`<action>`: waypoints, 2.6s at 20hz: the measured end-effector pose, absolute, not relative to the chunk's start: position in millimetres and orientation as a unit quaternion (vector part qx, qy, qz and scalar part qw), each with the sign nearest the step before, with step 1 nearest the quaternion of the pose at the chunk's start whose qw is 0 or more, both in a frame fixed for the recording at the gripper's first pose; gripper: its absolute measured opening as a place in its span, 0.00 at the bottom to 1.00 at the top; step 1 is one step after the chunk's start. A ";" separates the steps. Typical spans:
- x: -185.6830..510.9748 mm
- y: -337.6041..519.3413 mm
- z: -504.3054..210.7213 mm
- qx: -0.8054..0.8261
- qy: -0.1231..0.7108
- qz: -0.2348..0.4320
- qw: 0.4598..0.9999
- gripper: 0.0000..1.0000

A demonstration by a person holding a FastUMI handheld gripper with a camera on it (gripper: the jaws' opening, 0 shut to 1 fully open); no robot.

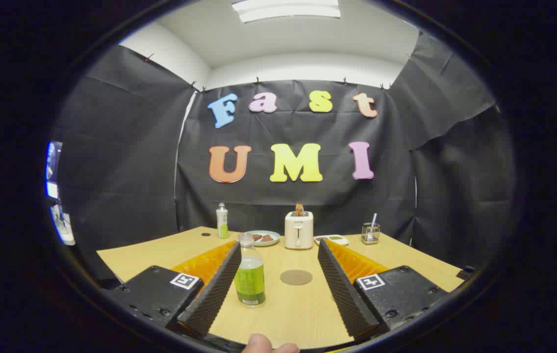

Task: Take the bottle from table, then pour the juice into the cup, finally place the bottle on the coaster

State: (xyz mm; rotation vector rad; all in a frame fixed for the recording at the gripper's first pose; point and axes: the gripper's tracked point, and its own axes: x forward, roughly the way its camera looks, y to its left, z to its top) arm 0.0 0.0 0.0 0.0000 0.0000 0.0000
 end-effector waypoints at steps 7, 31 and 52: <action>-2.6 -4.1 7.0 0.008 -0.010 -0.013 1.000 1.00; 0.3 -1.6 -1.7 0.005 -0.008 -0.020 1.000 1.00; 64.1 44.8 -96.7 -0.020 0.109 -0.004 0.994 1.00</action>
